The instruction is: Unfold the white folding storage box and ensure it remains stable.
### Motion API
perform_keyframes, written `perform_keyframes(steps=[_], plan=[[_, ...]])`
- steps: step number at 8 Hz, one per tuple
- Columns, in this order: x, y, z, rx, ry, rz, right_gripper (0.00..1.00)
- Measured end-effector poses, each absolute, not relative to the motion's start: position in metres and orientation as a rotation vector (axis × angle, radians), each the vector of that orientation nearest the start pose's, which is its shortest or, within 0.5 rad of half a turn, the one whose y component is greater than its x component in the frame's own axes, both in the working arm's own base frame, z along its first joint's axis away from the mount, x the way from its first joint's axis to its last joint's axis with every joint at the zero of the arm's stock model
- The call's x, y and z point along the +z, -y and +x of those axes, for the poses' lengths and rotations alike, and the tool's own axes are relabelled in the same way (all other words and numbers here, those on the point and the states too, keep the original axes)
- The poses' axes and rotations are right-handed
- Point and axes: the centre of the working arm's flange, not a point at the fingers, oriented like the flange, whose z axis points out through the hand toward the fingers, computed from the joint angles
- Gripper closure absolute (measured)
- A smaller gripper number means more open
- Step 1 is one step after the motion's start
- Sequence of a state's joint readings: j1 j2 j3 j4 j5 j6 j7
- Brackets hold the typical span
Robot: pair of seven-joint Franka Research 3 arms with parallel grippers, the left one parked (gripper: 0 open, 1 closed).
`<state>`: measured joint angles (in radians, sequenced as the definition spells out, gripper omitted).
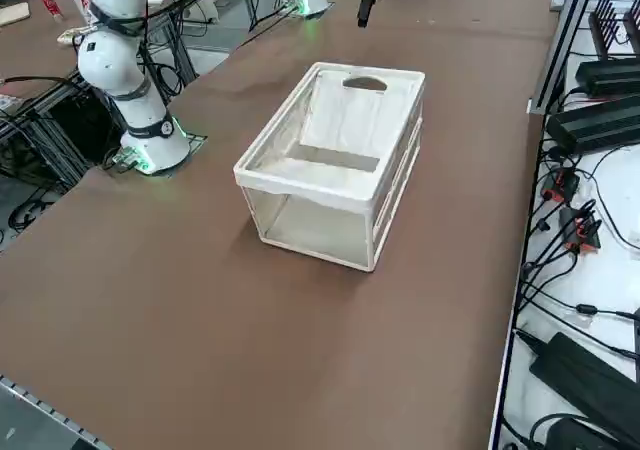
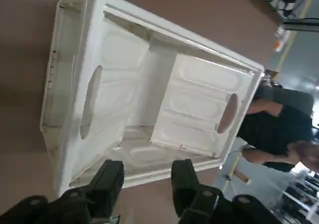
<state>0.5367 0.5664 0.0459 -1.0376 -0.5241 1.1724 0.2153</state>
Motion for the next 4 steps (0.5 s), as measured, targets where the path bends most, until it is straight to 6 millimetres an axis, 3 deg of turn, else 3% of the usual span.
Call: perform_keyframes(steps=[2,4], plan=[[0.531,-0.231,0.622,-0.310,-0.427,2.698,0.42],[0.528,-0.169,0.646,-0.304,-0.502,2.852,0.43]])
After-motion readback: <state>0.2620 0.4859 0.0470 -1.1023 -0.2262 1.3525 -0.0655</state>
